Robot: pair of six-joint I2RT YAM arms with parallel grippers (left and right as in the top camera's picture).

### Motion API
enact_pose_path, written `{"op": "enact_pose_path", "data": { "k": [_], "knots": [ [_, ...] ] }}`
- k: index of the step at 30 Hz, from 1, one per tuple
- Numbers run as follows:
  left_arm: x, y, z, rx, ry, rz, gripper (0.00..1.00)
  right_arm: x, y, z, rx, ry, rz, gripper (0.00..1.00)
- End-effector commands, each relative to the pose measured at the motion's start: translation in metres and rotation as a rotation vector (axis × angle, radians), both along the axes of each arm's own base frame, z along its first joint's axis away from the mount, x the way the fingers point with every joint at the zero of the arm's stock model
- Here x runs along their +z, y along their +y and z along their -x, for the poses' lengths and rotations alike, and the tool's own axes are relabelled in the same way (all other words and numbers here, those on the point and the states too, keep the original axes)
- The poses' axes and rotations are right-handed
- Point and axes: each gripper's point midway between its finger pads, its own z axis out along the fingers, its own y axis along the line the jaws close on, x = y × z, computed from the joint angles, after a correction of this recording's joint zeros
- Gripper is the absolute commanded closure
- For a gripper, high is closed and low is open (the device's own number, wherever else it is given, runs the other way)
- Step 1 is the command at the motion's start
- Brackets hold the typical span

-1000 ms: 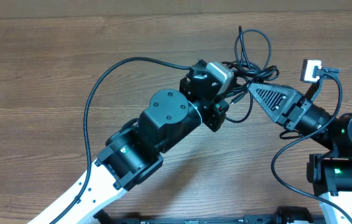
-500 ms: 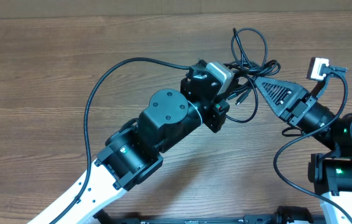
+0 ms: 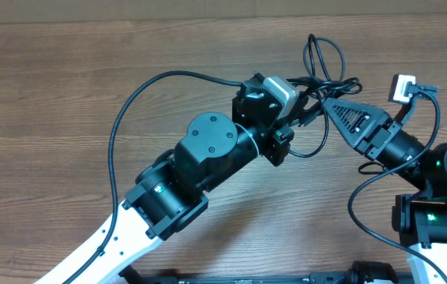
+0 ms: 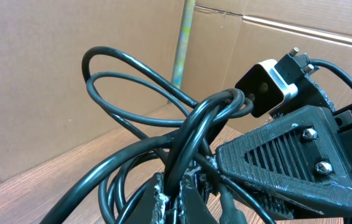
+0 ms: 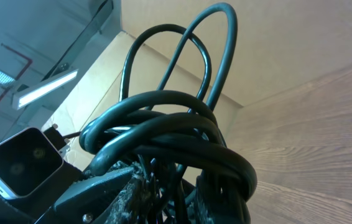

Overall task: Untangle cables
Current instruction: 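Move the right gripper to the held bundle and grasp a cable strand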

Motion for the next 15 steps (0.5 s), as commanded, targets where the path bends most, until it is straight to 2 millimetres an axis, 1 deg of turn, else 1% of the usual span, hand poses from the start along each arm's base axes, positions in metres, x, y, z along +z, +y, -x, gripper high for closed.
{"op": "enact_pose_path", "data": {
  "k": [1,4,6,12,15],
  "knots": [
    [0.020,-0.014,0.018,-0.121,-0.030,0.053,0.96,0.004,0.001,0.002,0.015,0.008,0.001,0.77],
    [0.027,-0.019,0.025,-0.171,-0.052,0.075,0.96,-0.002,0.000,0.000,0.007,0.041,-0.003,0.79],
    [0.027,-0.019,0.024,-0.170,-0.062,0.072,0.96,-0.003,0.000,-0.001,0.006,0.046,-0.004,0.81],
    [0.017,-0.019,0.024,-0.170,-0.048,0.031,0.96,0.002,-0.002,-0.003,-0.020,0.024,-0.008,0.82],
    [0.009,-0.015,0.017,-0.123,-0.027,0.007,0.96,0.009,-0.002,-0.001,-0.018,-0.020,-0.005,0.80]
  ]
}}
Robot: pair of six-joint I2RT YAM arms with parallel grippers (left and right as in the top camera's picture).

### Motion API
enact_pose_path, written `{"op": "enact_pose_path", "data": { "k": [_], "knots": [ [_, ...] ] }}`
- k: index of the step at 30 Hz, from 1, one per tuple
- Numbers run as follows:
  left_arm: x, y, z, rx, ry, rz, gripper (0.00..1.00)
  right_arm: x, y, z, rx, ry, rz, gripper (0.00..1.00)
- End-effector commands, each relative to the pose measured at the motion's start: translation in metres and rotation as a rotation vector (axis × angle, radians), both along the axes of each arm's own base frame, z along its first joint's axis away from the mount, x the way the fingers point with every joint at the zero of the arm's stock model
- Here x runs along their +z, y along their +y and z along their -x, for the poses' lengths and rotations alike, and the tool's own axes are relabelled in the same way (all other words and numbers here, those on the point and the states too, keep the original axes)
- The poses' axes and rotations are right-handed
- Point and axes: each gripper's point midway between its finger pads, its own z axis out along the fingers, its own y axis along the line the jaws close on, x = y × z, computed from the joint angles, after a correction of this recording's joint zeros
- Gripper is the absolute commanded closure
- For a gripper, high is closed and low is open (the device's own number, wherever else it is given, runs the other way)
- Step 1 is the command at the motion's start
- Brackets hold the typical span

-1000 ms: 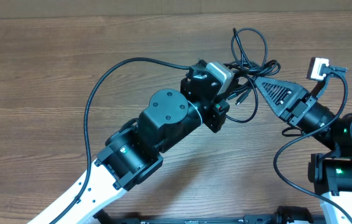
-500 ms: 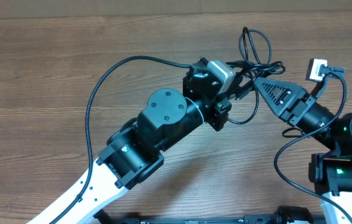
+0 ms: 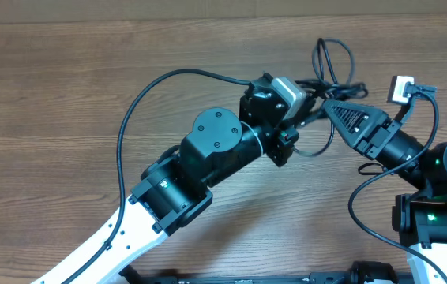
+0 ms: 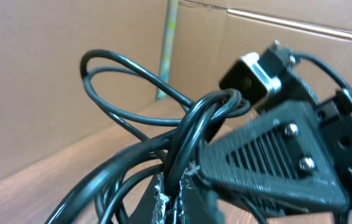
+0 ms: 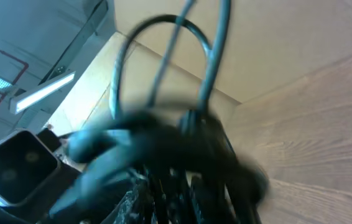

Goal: Untangle cables

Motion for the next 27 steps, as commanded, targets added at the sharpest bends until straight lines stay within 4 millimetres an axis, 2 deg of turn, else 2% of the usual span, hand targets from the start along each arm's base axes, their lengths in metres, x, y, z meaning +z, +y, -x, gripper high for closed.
{"op": "enact_pose_path", "data": {
  "k": [1,3,9,14,21,27],
  "knots": [
    [0.014,-0.002,0.012,-0.040,-0.024,0.014,0.96,0.015,-0.002,0.000,-0.017,-0.054,-0.001,0.78],
    [0.012,0.001,0.007,-0.006,-0.019,0.004,0.96,0.017,-0.002,0.000,-0.018,-0.069,-0.001,0.75],
    [0.013,0.007,0.001,0.040,-0.024,0.005,0.96,0.019,-0.006,-0.004,-0.049,-0.071,-0.008,0.76],
    [0.018,0.012,-0.002,0.077,-0.020,0.025,0.96,0.018,-0.009,-0.008,-0.077,-0.050,-0.023,0.82],
    [0.032,0.014,0.004,0.056,-0.054,0.054,0.96,0.007,-0.016,-0.017,-0.124,0.040,-0.057,0.82],
    [0.033,0.000,0.024,-0.087,-0.119,0.023,0.96,0.006,-0.012,-0.013,-0.096,0.044,-0.053,0.82]
  ]
}}
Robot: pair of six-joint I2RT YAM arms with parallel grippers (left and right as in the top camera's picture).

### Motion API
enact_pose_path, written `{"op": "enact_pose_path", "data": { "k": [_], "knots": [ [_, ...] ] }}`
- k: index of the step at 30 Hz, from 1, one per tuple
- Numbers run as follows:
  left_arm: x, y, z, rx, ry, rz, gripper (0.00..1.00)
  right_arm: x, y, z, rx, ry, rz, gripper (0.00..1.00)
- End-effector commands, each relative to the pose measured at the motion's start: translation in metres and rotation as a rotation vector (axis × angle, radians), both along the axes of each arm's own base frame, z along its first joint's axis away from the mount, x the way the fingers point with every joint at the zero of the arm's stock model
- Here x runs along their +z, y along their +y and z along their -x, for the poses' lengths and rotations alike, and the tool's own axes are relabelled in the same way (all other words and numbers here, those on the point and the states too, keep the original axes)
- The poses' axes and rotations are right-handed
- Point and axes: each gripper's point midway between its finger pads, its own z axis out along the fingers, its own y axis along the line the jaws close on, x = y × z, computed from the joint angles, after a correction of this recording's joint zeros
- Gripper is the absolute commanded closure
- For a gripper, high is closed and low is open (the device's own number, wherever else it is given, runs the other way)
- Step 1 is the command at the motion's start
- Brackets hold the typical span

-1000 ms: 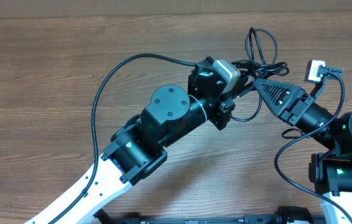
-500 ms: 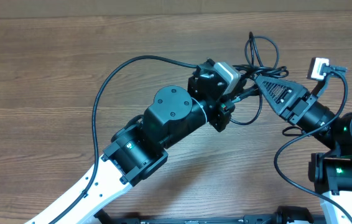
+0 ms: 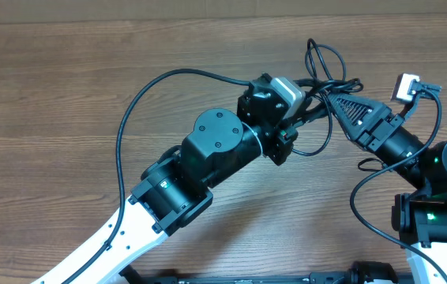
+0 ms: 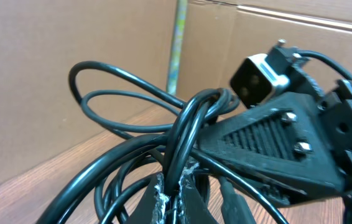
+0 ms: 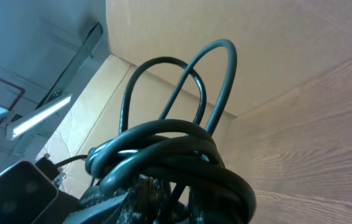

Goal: Untangle cables

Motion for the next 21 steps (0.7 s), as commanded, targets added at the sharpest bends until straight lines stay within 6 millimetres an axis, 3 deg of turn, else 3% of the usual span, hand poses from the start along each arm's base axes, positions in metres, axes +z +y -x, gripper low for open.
{"op": "enact_pose_path", "data": {
  "k": [1,10,14,17,21],
  "knots": [
    [0.036,-0.003,0.029,-0.123,-0.104,0.048,0.96,0.008,-0.001,0.001,-0.005,-0.011,-0.005,0.82],
    [0.045,-0.004,0.029,-0.125,-0.132,0.075,0.96,0.001,0.009,0.010,0.078,0.019,0.006,0.84],
    [0.039,-0.007,0.025,-0.122,-0.128,0.062,0.96,0.000,0.015,0.018,0.134,0.019,0.015,0.91],
    [0.038,-0.003,0.015,-0.058,-0.126,0.058,0.96,-0.001,0.018,0.024,0.172,0.020,0.021,0.96],
    [0.041,0.010,-0.002,0.066,-0.124,0.067,0.96,-0.002,0.022,0.030,0.216,0.020,0.029,0.96]
  ]
}}
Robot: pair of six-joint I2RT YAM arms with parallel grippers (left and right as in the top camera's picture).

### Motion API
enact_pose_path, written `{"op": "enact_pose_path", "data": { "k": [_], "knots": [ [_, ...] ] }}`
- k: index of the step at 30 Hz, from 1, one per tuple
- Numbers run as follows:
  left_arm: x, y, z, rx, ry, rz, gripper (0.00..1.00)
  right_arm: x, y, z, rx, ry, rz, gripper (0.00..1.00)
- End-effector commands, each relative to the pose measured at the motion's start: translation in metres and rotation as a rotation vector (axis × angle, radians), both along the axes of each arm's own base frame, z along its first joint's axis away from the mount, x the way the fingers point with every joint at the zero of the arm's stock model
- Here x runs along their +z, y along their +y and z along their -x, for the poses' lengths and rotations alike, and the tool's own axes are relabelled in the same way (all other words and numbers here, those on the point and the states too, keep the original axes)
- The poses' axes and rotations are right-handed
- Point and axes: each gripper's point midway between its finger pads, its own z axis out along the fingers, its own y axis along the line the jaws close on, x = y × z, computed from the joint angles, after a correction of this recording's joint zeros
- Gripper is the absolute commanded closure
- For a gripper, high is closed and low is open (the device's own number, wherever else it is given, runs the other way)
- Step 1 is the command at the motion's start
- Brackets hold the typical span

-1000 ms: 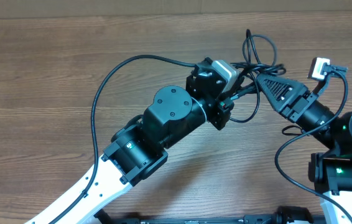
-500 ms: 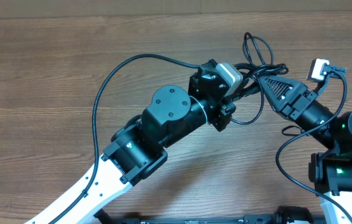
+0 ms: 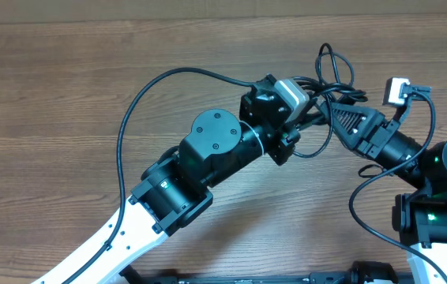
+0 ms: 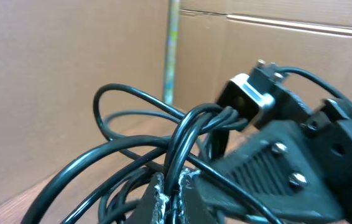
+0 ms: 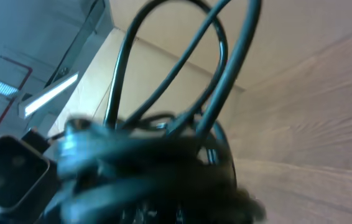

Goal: Untangle cables

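Observation:
A tangle of black cables (image 3: 332, 72) hangs over the wooden table (image 3: 65, 71) at the back right, with two loops sticking out toward the far edge. My left gripper (image 3: 306, 110) is shut on several strands of it; in the left wrist view the strands (image 4: 182, 140) run up from between its fingertips (image 4: 158, 198). My right gripper (image 3: 334, 110) comes in from the right, its narrow tip in the same tangle and shut on it. The right wrist view is blurred: dark cables (image 5: 157, 149) fill it, with loops (image 5: 182, 56) above.
A long black lead (image 3: 133, 110) arcs from the left arm's wrist over the table's left half. The right arm's wrist camera (image 3: 398, 88) and its lead (image 3: 366, 213) sit at the right edge. Cardboard walls (image 4: 58, 56) stand behind the table.
The right gripper has come down toward the near side and slightly right. The cable loops have shifted a little right. The right wrist view has gone blurred. Both grippers still hold the tangle.
At the oldest moment both grippers were shut on the tangle at the back right. Then the left arm and loops stood further right, then back left with the right gripper raised. Now all sit right again; the tangle looks no looser.

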Motion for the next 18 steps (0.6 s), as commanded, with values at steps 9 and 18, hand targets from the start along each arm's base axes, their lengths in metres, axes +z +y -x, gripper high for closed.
{"op": "enact_pose_path", "data": {
  "k": [9,18],
  "knots": [
    [0.033,0.034,-0.026,0.260,-0.066,0.072,0.96,0.005,0.016,0.026,0.175,-0.030,0.031,0.96],
    [0.033,0.052,-0.039,0.392,-0.069,0.069,0.96,0.008,0.023,0.044,0.277,-0.079,0.059,0.96]
  ]
}}
